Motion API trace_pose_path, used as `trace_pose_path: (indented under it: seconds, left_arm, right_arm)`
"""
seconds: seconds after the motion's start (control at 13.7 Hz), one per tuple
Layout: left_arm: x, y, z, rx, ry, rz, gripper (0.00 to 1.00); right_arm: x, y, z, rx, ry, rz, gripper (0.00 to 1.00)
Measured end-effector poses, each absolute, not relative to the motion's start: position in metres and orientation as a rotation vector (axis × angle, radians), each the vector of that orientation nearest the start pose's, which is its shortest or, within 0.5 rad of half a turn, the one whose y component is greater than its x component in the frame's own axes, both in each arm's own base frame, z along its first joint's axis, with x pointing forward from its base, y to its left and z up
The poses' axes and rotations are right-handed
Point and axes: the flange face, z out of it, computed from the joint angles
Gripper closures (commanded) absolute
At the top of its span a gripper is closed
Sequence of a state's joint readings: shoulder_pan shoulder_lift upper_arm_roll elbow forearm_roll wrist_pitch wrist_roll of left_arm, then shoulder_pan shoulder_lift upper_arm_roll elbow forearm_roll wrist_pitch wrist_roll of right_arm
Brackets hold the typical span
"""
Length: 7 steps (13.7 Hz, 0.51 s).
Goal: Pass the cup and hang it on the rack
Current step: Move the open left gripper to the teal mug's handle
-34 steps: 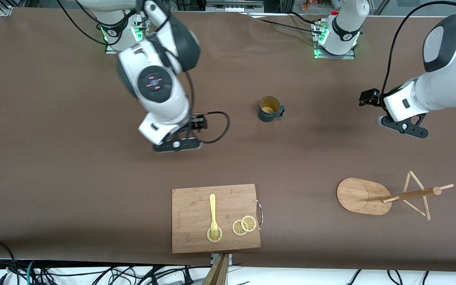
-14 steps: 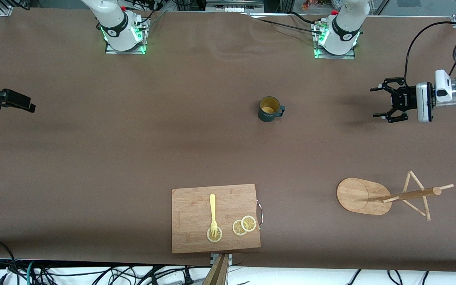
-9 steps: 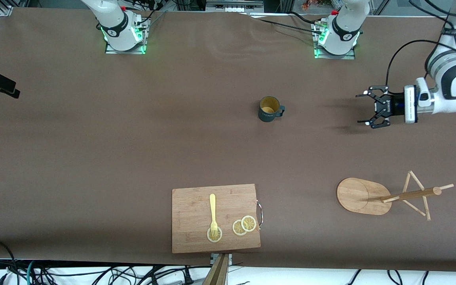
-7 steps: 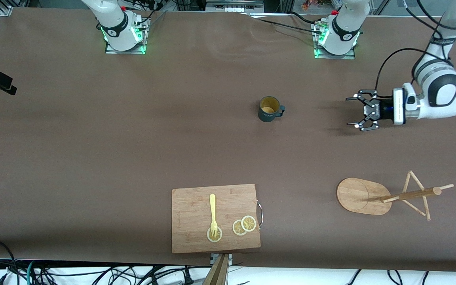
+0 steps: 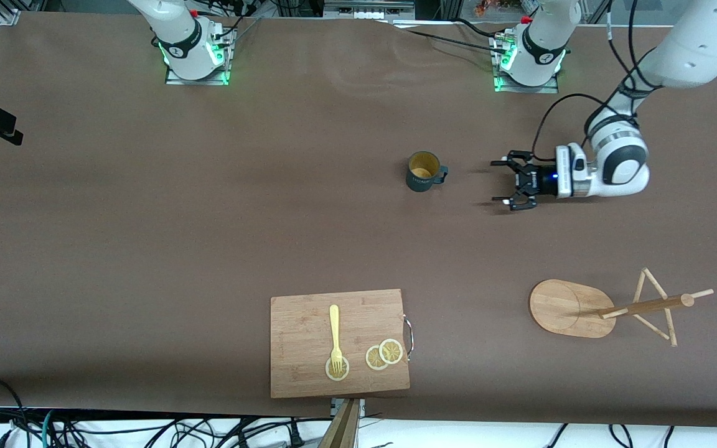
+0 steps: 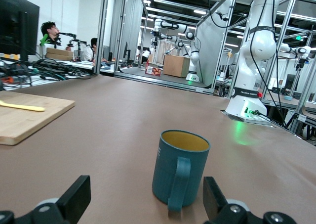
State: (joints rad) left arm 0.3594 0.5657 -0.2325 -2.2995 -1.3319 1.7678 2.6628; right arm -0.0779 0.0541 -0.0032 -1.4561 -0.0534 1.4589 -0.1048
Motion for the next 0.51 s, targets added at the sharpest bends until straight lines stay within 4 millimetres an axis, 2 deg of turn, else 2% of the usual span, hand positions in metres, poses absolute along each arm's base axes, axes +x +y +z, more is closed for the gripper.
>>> trace_pose_path:
  seconds: [0.22,0.51]
  left_arm:
    - [0.435,-0.083,0.087,1.377,-1.171,1.022,0.0]
    - [0.425,-0.094,0.07,1.365,-1.157,1.007,0.0]
  right_arm:
    - [0.558,-0.052,0.637,-3.188,-0.03,0.101,0.0]
    - [0.558,-0.052,0.636,-3.187,-0.029,0.105,0.0]
